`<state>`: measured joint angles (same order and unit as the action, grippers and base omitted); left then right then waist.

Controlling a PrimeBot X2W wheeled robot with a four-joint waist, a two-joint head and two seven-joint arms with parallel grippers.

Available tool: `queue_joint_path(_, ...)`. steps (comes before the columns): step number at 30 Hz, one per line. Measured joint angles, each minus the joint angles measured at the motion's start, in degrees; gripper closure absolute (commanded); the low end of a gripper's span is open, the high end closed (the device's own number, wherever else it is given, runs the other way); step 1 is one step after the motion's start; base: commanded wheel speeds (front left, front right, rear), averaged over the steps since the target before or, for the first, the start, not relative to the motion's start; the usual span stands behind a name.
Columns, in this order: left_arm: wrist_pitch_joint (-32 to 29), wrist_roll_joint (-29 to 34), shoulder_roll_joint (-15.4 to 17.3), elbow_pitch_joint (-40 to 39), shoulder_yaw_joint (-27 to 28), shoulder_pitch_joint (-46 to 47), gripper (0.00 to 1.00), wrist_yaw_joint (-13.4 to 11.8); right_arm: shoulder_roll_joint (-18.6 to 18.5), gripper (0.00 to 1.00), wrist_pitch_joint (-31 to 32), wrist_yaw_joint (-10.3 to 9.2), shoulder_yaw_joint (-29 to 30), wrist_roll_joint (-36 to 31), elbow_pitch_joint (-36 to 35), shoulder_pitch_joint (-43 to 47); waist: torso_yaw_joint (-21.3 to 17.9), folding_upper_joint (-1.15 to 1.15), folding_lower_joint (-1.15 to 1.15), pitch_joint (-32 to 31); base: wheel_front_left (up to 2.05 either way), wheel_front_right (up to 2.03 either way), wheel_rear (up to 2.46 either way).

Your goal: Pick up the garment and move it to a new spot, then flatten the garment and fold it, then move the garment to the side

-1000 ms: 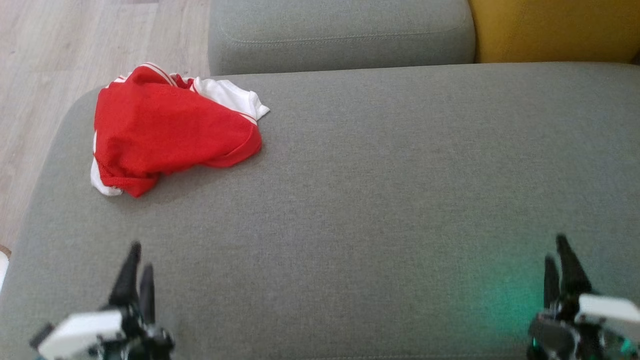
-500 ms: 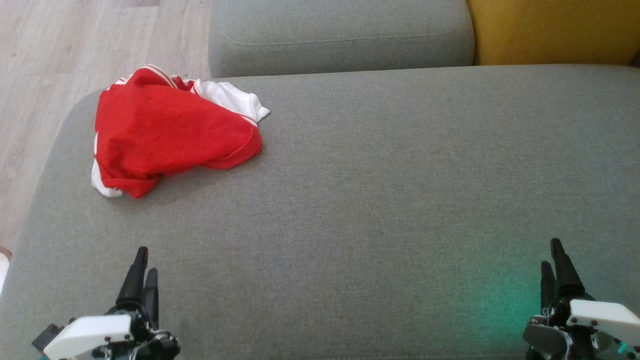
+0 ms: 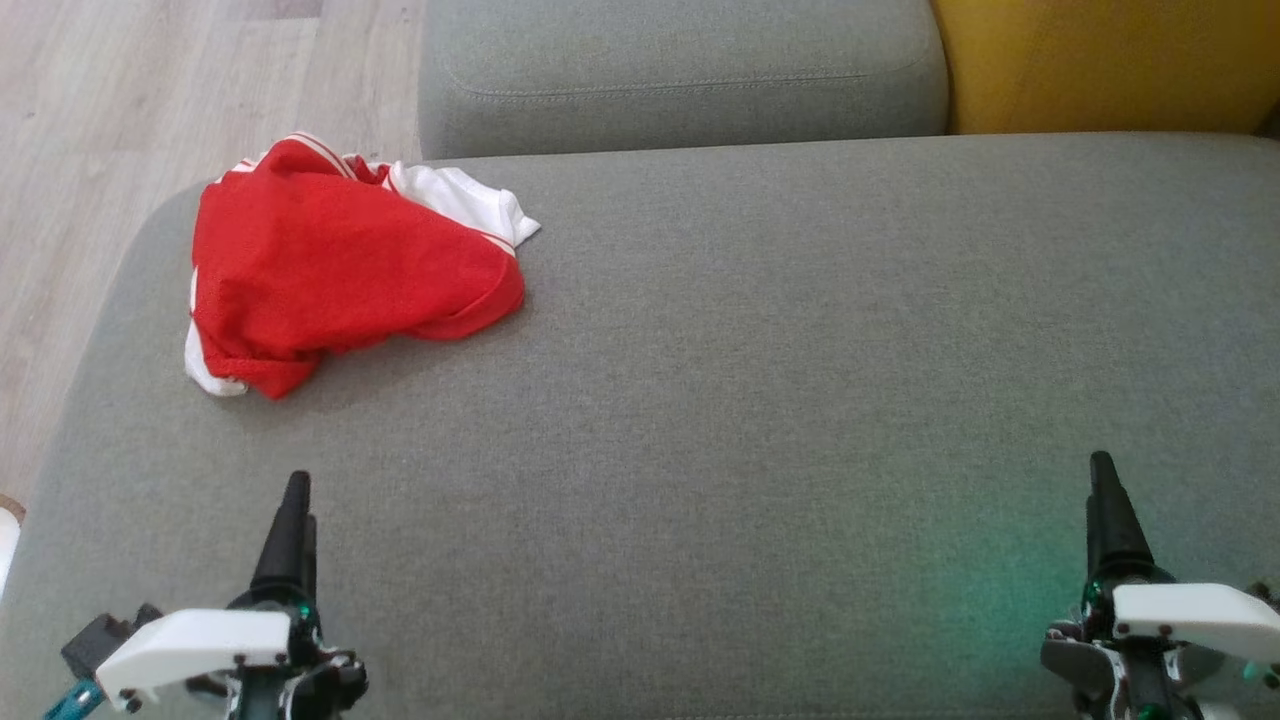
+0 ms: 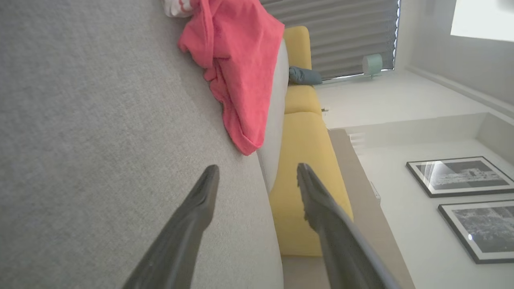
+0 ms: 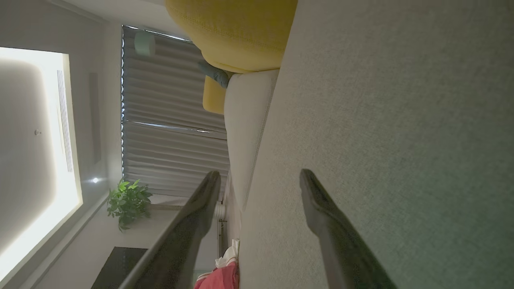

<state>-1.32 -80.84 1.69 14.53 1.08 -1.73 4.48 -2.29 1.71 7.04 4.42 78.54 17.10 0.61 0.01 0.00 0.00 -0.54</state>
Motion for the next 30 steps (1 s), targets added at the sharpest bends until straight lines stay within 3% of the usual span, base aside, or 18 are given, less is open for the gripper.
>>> queue_joint_path(30, 4.54, 29.2, 0.11, -5.27, -4.43, -0.6, 0.0, -2.97, 0.0, 0.0, -4.82, 0.0, -3.83, -25.36, -4.36, 0.12, 0.42, 0.0, 0.0, -0.9, 0.0, 0.0, 0.0)
